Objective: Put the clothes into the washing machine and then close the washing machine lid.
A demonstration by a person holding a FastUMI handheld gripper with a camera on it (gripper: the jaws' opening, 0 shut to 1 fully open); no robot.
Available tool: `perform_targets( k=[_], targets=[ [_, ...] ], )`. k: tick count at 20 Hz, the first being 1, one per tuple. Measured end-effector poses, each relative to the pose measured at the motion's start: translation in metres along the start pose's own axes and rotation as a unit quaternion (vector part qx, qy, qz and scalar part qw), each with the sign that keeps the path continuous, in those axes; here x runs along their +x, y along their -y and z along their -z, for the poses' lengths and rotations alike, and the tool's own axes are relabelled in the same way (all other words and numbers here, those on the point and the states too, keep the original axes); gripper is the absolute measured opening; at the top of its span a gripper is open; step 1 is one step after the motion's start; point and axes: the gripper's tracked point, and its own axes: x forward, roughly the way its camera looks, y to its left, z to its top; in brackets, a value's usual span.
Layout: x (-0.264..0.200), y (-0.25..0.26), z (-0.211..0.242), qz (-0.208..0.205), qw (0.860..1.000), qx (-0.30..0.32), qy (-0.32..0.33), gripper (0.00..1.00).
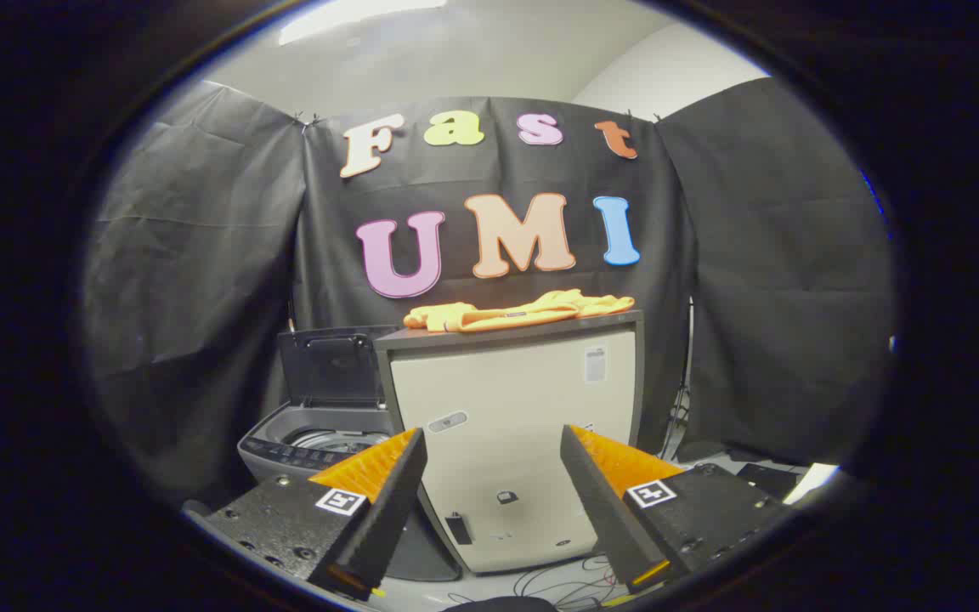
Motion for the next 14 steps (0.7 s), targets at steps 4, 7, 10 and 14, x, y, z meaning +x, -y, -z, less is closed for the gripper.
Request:
perform_targets(
  k=[4,7,10,14],
  targets=[
    [-0.0019,0.0009,-0.0003,0.000,1.000,0.003,0.002,0.96],
    [-0.0020,0.0003,0.0008,-0.003,1.000,-0.004,0.005,0.96],
    [-0.0020,0.0044,0.0058,0.000,1.000,-0.007,0.003,0.96],
    [-0.0013,0.0067,0.0069,0.000,1.000,0.004,0.004,0.96]
  ],
)
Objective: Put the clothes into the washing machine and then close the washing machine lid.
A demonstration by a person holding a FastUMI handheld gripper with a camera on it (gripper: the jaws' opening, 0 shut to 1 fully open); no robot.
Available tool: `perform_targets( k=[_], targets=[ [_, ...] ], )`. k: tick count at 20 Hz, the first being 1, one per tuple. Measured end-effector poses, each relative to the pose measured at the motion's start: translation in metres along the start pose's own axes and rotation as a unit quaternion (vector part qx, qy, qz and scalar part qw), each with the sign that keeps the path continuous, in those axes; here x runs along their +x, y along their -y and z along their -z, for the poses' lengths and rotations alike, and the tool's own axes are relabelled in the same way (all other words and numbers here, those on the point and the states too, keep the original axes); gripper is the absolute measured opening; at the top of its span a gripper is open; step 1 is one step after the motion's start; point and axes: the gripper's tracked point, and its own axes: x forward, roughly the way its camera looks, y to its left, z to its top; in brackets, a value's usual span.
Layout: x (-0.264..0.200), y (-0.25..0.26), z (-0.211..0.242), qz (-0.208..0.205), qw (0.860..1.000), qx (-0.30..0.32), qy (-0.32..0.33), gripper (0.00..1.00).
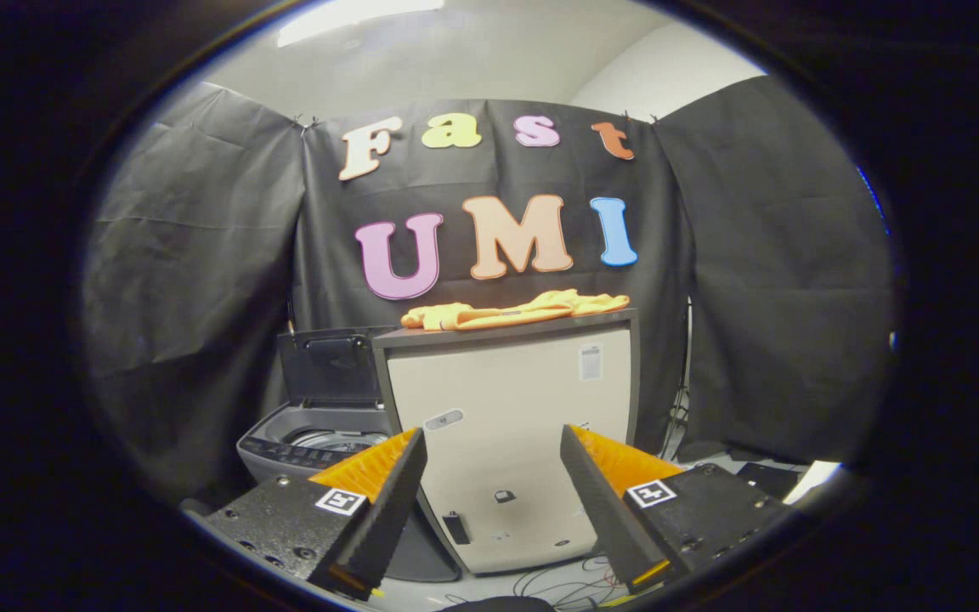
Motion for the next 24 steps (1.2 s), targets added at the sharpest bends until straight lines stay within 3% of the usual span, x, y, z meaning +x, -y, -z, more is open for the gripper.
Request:
perform_targets(
  k=[14,24],
  targets=[
    [0.029,-0.004,-0.020,-0.002,1.000,0.000,0.011,0.96],
    [0.114,-0.001,-0.082,-0.003,1.000,-0.015,0.023,0.96]
  ],
)
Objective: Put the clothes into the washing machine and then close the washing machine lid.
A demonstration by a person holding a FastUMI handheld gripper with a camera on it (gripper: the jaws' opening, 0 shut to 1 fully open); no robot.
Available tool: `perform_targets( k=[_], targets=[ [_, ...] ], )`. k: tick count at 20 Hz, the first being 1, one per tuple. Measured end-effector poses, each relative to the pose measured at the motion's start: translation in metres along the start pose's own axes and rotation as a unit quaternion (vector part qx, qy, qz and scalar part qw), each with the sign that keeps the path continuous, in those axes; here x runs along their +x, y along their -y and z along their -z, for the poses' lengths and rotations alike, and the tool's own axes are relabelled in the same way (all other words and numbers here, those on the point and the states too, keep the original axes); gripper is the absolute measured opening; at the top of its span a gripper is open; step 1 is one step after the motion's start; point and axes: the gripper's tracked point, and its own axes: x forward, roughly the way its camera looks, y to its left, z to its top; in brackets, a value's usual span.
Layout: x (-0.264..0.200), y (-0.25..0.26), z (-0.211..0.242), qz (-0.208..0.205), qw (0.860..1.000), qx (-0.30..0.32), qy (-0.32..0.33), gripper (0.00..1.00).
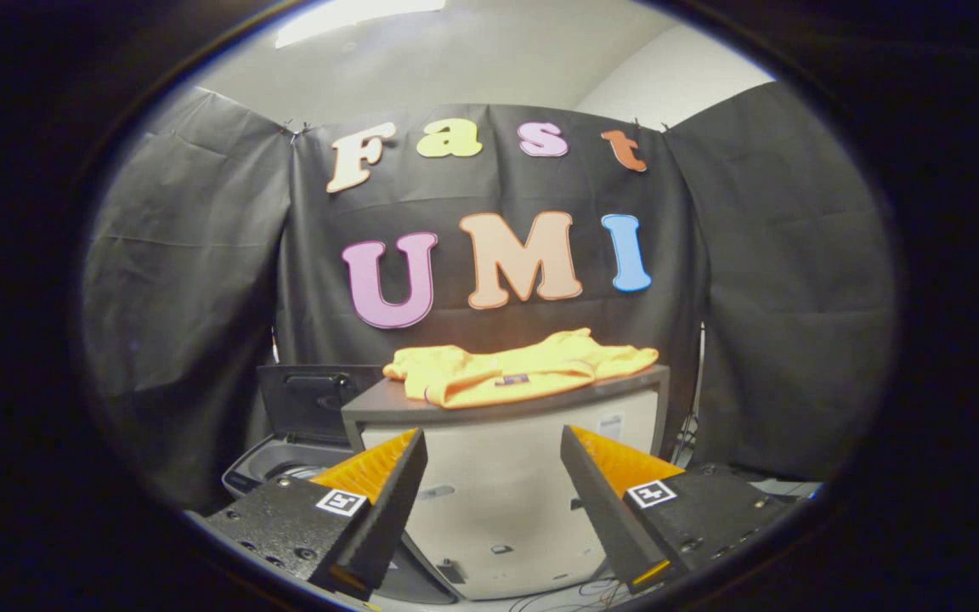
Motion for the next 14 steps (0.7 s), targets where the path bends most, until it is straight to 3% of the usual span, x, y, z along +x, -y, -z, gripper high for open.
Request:
perform_targets(
  k=[5,10,14],
  targets=[
    [0.064,0.008,-0.026,0.003,1.000,-0.012,-0.027,0.96],
    [0.133,0.001,-0.040,-0.005,0.995,0.041,-0.087,0.96],
    [0.190,-0.004,-0.044,-0.010,0.992,0.039,-0.118,0.96]
  ],
)
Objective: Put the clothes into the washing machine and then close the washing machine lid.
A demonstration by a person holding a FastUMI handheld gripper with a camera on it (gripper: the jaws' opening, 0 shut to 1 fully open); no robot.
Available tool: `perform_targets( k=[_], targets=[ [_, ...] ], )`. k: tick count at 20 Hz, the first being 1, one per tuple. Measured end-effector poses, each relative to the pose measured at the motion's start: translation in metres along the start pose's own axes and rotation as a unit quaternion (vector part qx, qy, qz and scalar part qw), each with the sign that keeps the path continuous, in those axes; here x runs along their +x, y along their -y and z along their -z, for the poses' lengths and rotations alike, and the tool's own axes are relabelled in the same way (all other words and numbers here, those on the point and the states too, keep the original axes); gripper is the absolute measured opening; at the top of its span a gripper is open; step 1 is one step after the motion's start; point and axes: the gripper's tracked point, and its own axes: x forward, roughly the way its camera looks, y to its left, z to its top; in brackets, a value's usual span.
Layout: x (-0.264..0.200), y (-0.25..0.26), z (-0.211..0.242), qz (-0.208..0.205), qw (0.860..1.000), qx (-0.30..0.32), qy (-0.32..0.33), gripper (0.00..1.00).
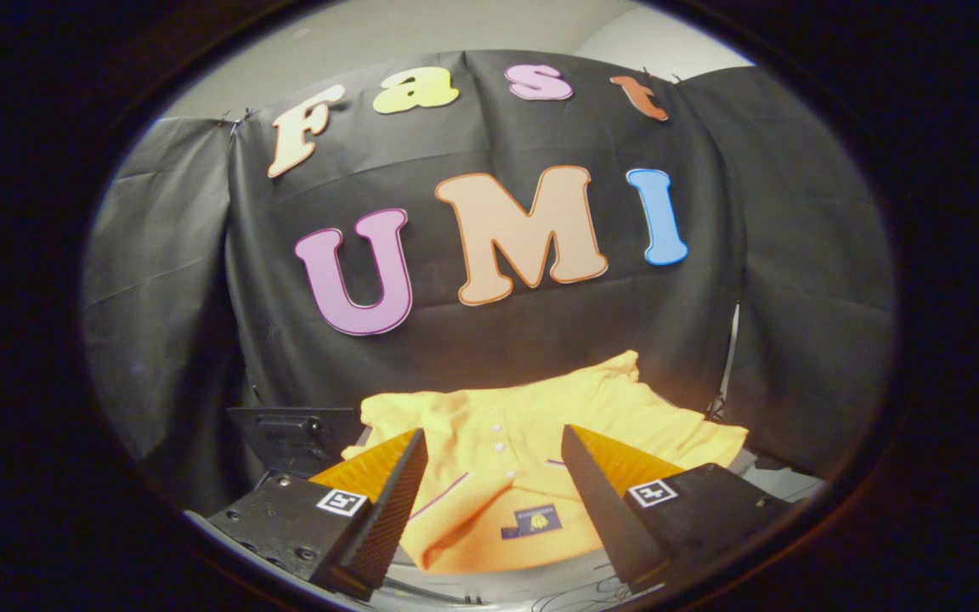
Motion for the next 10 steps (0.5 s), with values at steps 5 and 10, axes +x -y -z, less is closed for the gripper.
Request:
perform_targets(
  k=[5,10],
  targets=[
    [0.060,0.016,0.016,0.028,0.996,-0.044,-0.077,0.97],
    [0.093,0.010,0.046,0.016,0.988,-0.027,-0.153,0.97]
  ],
)
